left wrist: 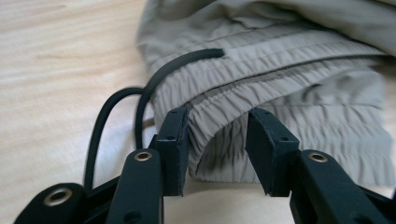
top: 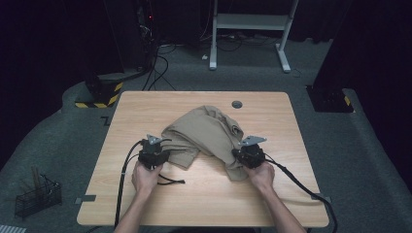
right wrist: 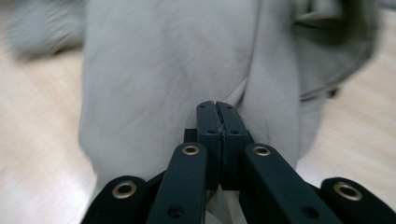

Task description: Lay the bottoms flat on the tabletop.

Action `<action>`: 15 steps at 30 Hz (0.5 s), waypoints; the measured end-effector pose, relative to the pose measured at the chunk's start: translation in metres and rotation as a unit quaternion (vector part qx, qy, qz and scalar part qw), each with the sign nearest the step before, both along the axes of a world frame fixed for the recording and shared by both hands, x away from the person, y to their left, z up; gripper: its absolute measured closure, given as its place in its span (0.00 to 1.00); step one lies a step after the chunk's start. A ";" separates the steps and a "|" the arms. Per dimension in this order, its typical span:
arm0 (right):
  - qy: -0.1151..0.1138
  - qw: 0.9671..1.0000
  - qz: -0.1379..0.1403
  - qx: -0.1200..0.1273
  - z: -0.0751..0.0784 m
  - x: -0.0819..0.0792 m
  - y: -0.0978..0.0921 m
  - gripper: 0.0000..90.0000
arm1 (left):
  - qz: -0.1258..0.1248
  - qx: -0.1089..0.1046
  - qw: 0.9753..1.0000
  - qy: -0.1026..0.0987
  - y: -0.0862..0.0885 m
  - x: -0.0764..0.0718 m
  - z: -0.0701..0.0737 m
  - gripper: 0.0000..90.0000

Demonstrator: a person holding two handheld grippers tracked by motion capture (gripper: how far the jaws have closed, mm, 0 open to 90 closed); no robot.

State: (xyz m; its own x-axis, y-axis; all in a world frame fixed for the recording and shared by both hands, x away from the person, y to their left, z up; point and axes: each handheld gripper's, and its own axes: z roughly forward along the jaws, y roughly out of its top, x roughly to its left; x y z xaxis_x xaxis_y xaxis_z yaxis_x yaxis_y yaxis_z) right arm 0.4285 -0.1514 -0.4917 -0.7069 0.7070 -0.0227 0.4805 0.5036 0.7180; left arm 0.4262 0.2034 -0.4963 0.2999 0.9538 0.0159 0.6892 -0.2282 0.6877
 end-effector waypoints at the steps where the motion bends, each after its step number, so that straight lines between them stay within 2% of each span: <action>1: 0.001 1.000 0.012 -0.006 -0.001 -0.006 0.002 0.99 | 0.008 0.004 1.000 0.003 0.000 0.006 -0.001 0.65; 3: 0.008 0.999 0.036 -0.005 -0.004 -0.018 0.007 0.99 | 0.020 0.004 1.000 0.018 0.003 0.018 -0.006 0.63; 4: 0.016 0.998 0.052 0.002 -0.006 -0.027 0.010 0.99 | 0.027 -0.004 0.999 0.017 0.004 0.020 -0.007 0.60; 5: 0.016 0.998 0.052 0.002 -0.006 -0.027 0.010 0.99 | 0.031 -0.014 0.999 0.016 0.005 0.020 -0.006 0.60; 6: 0.003 0.999 0.049 0.008 -0.004 -0.032 0.009 0.91 | 0.029 -0.024 0.999 0.015 0.005 0.019 -0.003 0.54; 7: -0.008 0.999 0.044 0.015 -0.001 -0.033 0.008 0.84 | 0.017 -0.026 0.999 0.006 0.001 0.011 0.005 0.52; 8: -0.008 0.999 0.044 0.015 -0.001 -0.033 0.008 0.84 | 0.017 -0.026 0.999 0.006 0.001 0.011 0.005 0.49; 10: -0.032 0.999 0.023 0.037 0.009 -0.033 0.003 0.72 | 0.000 -0.025 1.000 -0.011 -0.006 -0.001 0.014 0.47; 11: -0.066 0.996 -0.007 0.059 0.021 -0.030 -0.003 0.67 | -0.006 -0.033 0.999 -0.016 -0.009 -0.006 0.018 0.45; 12: -0.066 0.996 -0.007 0.059 0.021 -0.030 -0.003 0.67 | -0.014 -0.040 0.999 -0.019 -0.012 -0.010 0.021 0.45; 13: -0.093 0.993 -0.032 0.057 0.032 -0.024 -0.007 0.62 | -0.022 -0.048 0.998 -0.018 -0.015 -0.013 0.022 0.44; 14: -0.093 0.993 -0.032 0.057 0.032 -0.024 -0.007 0.62 | -0.031 -0.051 0.998 -0.011 -0.019 -0.013 0.023 0.44; 15: -0.109 0.991 -0.057 0.050 0.038 -0.016 -0.009 0.58 | -0.038 -0.057 0.998 -0.001 -0.024 -0.013 0.022 0.43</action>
State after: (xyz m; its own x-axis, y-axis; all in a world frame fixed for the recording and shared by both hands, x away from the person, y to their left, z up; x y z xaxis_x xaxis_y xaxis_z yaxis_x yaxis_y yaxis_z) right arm 0.4127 -0.1607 -0.4532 -0.6080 0.7886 -0.0918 0.3592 0.3764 0.8540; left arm 0.4136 0.1799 -0.4744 0.3723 0.9237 -0.0900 0.6717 -0.2012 0.7130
